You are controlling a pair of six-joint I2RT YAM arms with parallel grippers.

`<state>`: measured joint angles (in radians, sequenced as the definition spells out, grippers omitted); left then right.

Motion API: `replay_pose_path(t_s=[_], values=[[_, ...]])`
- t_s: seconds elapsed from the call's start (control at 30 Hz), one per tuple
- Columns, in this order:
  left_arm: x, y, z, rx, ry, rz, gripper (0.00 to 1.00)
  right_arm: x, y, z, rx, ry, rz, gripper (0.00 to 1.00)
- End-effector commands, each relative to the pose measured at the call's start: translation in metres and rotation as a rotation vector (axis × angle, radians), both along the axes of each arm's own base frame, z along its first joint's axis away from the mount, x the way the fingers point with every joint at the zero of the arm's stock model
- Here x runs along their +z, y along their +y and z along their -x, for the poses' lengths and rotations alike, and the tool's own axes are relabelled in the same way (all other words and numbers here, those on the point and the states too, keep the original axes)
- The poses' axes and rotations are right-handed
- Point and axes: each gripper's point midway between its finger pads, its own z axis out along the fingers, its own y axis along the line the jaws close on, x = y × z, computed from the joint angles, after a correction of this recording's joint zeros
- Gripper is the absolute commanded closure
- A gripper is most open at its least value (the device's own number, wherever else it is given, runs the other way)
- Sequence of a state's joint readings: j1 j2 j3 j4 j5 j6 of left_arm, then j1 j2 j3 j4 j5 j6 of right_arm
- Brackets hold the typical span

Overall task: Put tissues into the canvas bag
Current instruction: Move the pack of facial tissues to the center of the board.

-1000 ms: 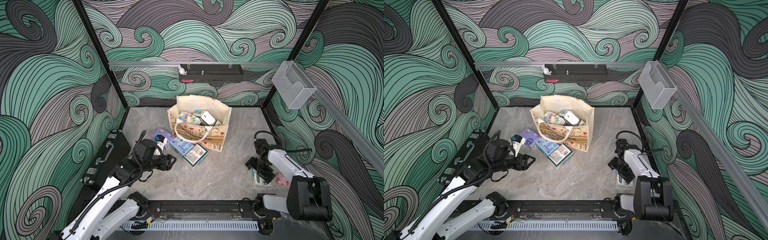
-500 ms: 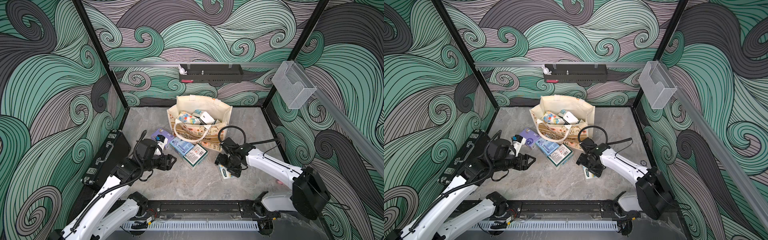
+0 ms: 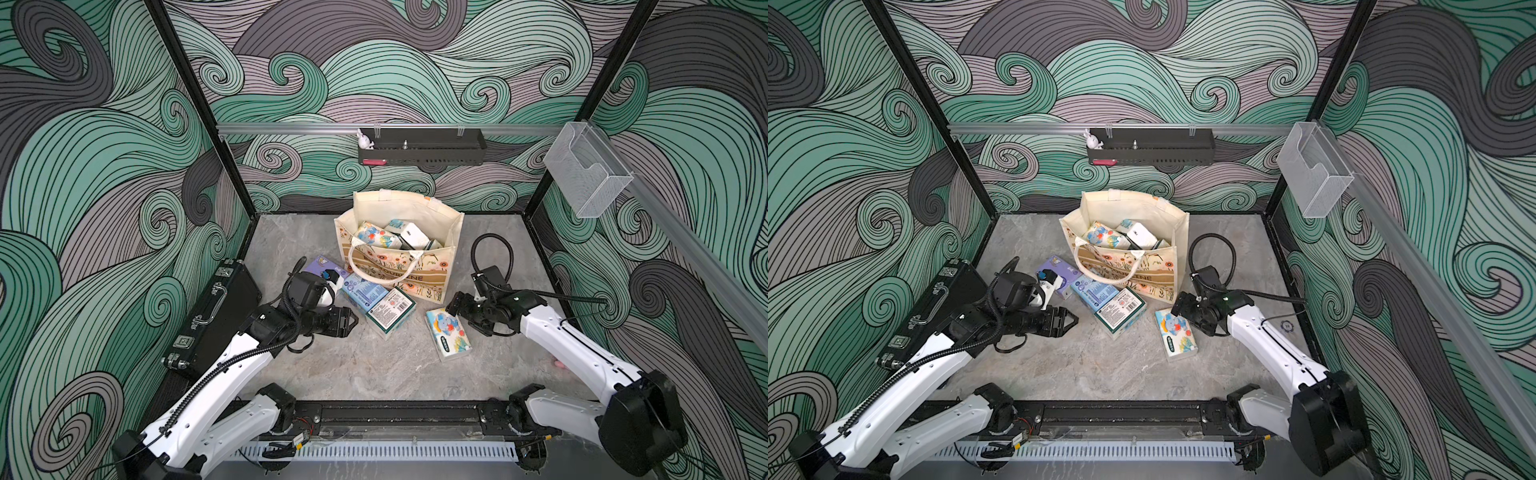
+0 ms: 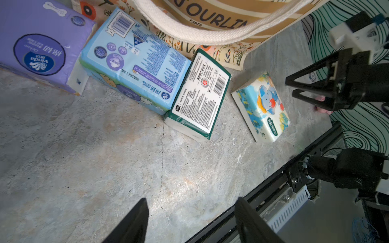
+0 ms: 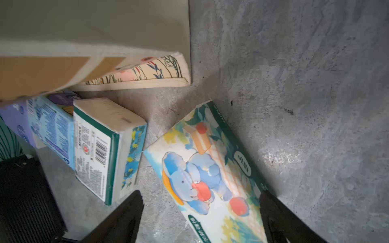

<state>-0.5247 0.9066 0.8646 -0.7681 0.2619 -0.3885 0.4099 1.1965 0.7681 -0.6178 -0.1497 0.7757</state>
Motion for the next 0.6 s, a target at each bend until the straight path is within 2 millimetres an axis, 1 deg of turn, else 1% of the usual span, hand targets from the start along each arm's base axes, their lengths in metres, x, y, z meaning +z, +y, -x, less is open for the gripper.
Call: replay_pose_path(t_s=[0.0, 0.07, 0.13, 0.2, 0.3, 0.37, 0.47, 0.53, 0.57], values=[[-0.01, -0.021, 0.0, 0.001, 0.075, 0.128, 0.33, 0.0, 0.013, -0.018, 0.16, -0.117, -0.016, 0.14], [-0.022, -0.032, 0.0, 0.018, 0.146, 0.205, 0.32, -0.012, 0.014, -0.017, 0.188, -0.093, -0.006, 0.15], [-0.034, -0.04, 0.001, 0.04, 0.213, 0.256, 0.32, -0.025, 0.016, -0.012, 0.198, -0.038, -0.012, 0.15], [-0.045, -0.045, 0.003, 0.048, 0.272, 0.273, 0.32, -0.039, 0.023, -0.002, 0.181, 0.015, -0.073, 0.15], [-0.055, -0.05, 0.0, 0.063, 0.325, 0.272, 0.32, -0.05, 0.038, 0.011, 0.127, 0.05, -0.198, 0.17], [-0.056, -0.052, -0.003, 0.066, 0.333, 0.271, 0.32, -0.047, 0.049, 0.019, 0.117, 0.048, -0.247, 0.17], [-0.056, -0.057, -0.009, 0.069, 0.333, 0.276, 0.32, -0.033, 0.068, 0.03, 0.139, 0.032, -0.297, 0.17], [-0.055, -0.061, -0.012, 0.065, 0.336, 0.278, 0.32, -0.023, 0.07, 0.035, 0.147, 0.018, -0.308, 0.16], [-0.056, -0.064, -0.013, 0.061, 0.342, 0.274, 0.32, -0.018, 0.066, 0.036, 0.144, 0.001, -0.298, 0.15]])
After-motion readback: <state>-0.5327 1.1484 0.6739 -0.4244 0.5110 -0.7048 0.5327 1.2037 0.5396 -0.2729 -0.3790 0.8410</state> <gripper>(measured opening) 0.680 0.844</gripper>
